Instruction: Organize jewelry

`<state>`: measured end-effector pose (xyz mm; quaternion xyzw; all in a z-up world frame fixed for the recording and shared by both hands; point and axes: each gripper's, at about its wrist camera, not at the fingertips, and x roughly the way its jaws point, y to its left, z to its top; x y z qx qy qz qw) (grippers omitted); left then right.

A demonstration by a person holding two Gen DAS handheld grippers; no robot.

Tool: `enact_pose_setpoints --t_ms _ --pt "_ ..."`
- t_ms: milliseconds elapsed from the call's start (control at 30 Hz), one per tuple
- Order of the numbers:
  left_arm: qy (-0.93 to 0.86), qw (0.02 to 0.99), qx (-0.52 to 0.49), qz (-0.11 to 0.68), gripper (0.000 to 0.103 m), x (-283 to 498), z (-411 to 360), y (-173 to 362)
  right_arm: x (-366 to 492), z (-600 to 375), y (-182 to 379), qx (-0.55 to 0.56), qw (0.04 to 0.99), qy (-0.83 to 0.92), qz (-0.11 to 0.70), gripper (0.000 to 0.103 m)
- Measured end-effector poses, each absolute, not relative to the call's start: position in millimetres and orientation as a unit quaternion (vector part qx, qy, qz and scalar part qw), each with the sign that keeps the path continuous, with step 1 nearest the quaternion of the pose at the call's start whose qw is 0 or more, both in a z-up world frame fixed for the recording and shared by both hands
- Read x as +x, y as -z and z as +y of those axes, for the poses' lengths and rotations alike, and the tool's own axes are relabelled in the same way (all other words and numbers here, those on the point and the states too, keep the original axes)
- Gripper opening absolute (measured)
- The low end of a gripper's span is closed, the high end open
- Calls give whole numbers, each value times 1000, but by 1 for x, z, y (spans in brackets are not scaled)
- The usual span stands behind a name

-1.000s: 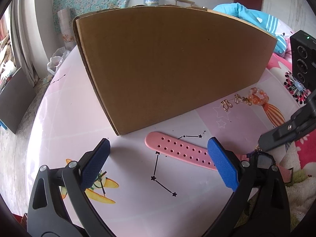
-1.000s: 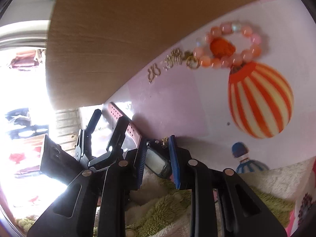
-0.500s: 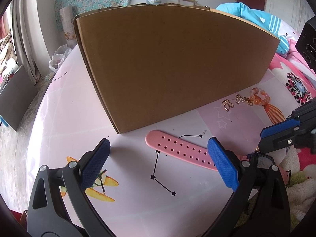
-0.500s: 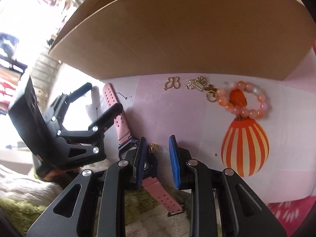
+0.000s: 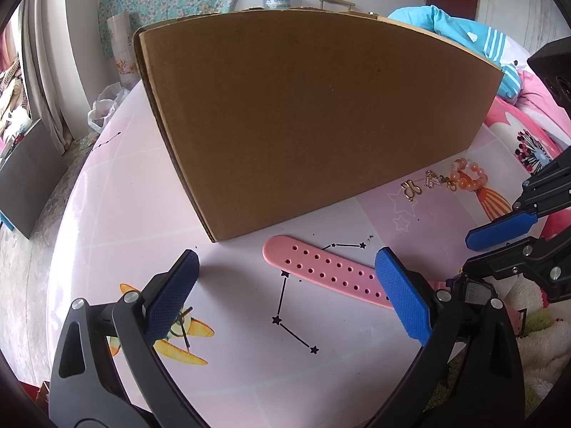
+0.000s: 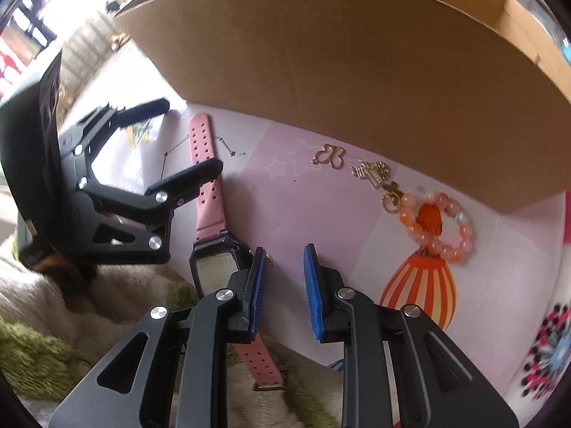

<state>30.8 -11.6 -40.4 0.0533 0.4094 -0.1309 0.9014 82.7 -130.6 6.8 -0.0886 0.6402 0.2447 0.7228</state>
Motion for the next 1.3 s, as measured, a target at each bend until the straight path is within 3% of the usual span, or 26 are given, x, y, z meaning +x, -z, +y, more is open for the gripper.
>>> enact_pose_setpoints --t_ms 200,500,767,933,1300 --pt "132 902 54 408 96 30 -11 40 79 -123 -13 -121 733 -225 631 14" --pt "133 902 54 406 96 29 -9 40 98 -145 -16 -129 763 -151 616 14" --pt "134 902 55 408 96 28 -9 40 98 -184 -46 -32 797 -149 584 16" --pt "134 898 56 415 96 31 -9 39 79 -200 -47 23 788 -190 585 42" --pt "127 892 55 431 96 37 -14 37 31 -151 -29 -25 748 -295 594 46"
